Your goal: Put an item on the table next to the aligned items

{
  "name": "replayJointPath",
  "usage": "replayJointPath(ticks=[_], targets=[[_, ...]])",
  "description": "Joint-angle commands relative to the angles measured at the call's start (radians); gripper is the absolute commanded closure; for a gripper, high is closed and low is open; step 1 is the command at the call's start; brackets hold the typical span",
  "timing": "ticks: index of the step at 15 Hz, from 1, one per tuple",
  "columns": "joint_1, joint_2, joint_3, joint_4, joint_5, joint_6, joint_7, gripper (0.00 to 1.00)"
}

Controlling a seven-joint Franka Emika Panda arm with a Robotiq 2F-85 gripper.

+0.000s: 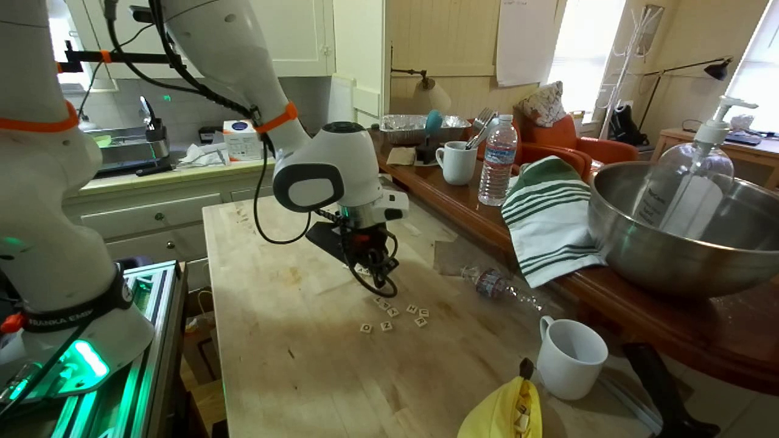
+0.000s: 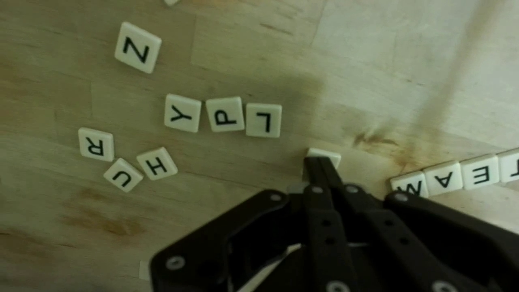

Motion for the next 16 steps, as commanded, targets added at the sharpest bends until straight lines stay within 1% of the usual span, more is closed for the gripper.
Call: replayJointPath(ticks=[1, 7, 11, 16], targets=[[0.042, 0.033, -0.041, 0.005, -0.024, 0.026, 0.146, 1.00], [0.119, 0.029, -0.105, 0.009, -0.044, -0.007, 0.380, 1.00], [0.155, 0.033, -0.114, 0.014, -0.026, -0.016, 0.498, 1.00], [0.201, 0.039, -0.143, 0.020, -0.027, -0.018, 0.646, 1.00]])
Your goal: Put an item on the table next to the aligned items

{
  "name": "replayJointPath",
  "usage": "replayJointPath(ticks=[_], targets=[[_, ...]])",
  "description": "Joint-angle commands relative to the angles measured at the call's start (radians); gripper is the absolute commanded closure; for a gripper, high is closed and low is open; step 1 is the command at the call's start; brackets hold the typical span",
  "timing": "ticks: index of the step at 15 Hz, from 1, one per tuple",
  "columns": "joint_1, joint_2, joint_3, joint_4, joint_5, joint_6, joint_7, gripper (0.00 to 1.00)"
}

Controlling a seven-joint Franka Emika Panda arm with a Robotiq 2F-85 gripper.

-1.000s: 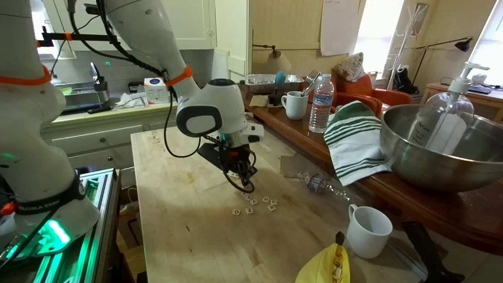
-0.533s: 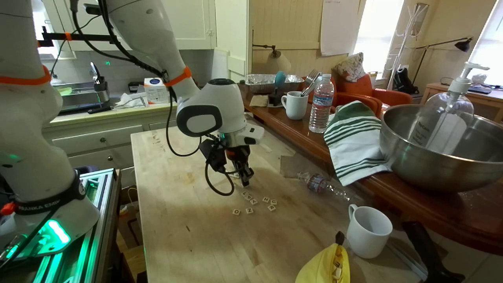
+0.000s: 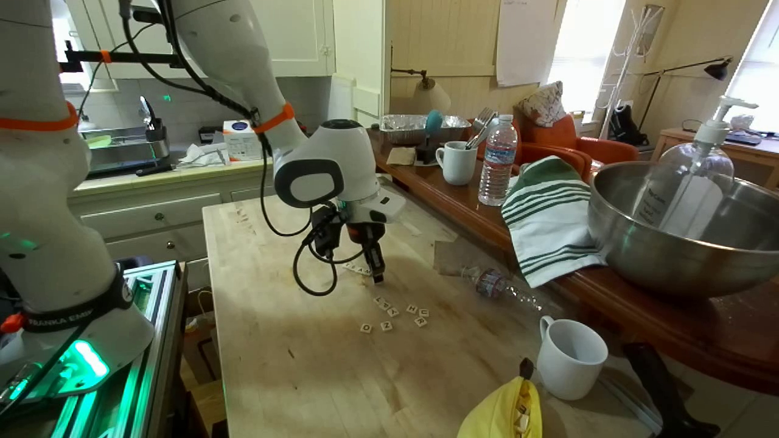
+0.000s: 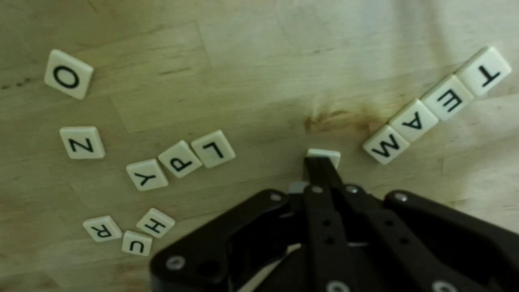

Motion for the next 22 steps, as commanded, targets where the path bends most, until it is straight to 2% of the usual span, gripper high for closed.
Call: replayJointPath(ticks=[1, 6, 22], targets=[[0.053, 0.040, -0.038, 0.020, -0.007, -0.016, 0.126, 1.00], [0.085, 0.043, -0.056, 0.024, 0.006, -0.029, 0.230, 1.00], [0.128, 0.045, -0.072, 0.047, 0.031, -0.095, 0.467, 1.00]])
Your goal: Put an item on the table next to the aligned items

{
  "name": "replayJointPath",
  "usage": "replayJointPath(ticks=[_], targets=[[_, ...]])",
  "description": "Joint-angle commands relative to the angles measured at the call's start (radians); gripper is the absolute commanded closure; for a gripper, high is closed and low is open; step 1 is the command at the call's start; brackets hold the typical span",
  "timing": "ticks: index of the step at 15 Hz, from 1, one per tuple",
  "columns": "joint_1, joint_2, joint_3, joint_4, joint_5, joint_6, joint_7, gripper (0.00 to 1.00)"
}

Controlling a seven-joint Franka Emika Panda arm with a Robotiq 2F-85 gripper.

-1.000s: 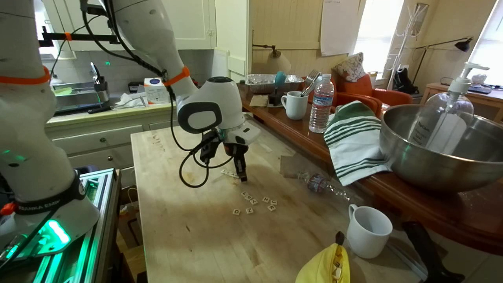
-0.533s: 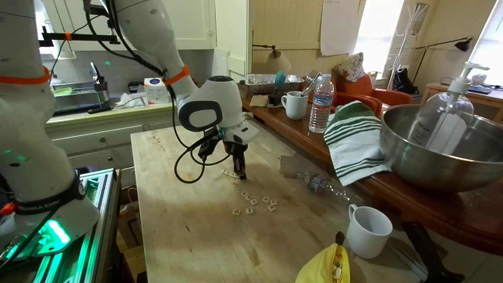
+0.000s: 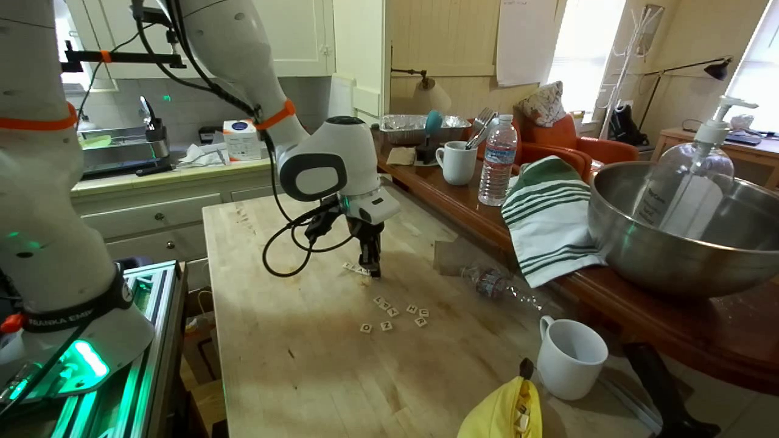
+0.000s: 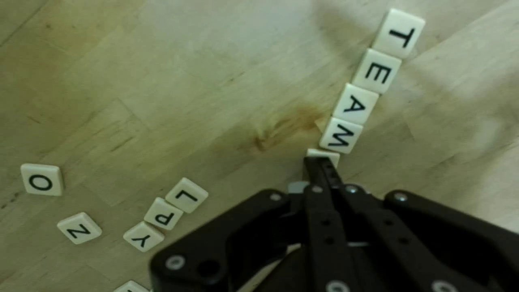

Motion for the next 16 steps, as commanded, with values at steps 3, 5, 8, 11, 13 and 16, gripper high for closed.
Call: replayJointPath(ticks=[3, 5, 8, 11, 13, 16], targets=[[0.026, 0.039, -0.008, 0.023, 0.034, -0.044, 0.076, 1.00], [0.032, 0.041, -0.013, 0.023, 0.032, -0.042, 0.099, 1.00], [0.044, 0.044, -0.025, 0.023, 0.023, -0.041, 0.141, 1.00], [0.051, 0.043, -0.036, 0.024, 0.014, -0.039, 0.172, 1.00], [0.054, 0.036, -0.038, 0.019, 0.011, -0.031, 0.185, 1.00], [0.054, 0.026, -0.035, 0.014, 0.016, -0.032, 0.188, 1.00]])
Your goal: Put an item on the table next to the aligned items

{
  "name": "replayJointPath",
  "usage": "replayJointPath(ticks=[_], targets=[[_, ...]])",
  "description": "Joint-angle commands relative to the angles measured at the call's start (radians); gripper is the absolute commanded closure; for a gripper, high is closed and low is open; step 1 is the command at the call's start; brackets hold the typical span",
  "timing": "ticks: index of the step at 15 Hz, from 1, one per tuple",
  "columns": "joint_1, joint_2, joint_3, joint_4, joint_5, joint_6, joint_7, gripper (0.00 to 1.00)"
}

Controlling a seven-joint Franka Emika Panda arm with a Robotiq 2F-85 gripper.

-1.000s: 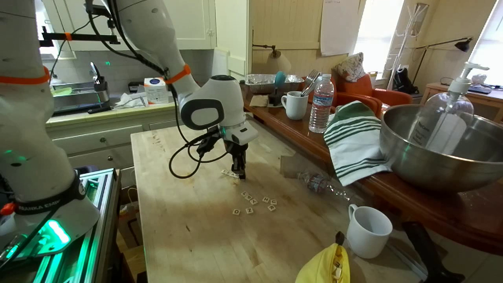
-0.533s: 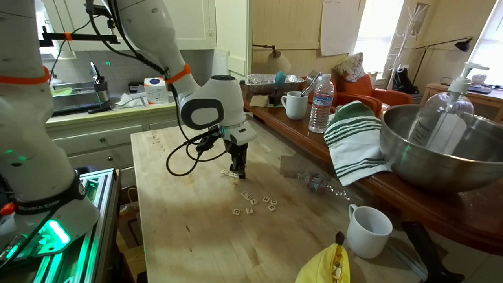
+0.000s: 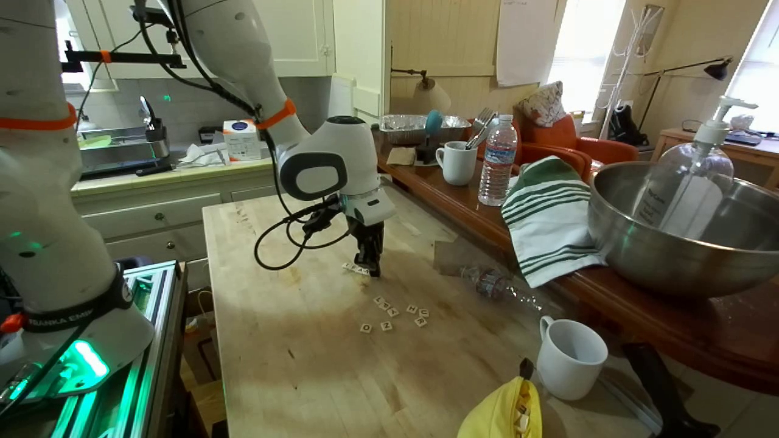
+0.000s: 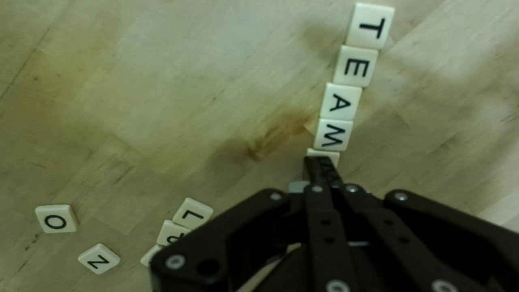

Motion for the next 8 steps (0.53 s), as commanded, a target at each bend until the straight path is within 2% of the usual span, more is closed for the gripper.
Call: replayJointPath(ticks=[1, 8], targets=[[0.021, 0.022, -0.007, 0.010, 0.006, -0.022, 0.029, 1.00], [0.024, -0.001, -0.005, 0.001, 0.003, -0.023, 0.020, 1.00]])
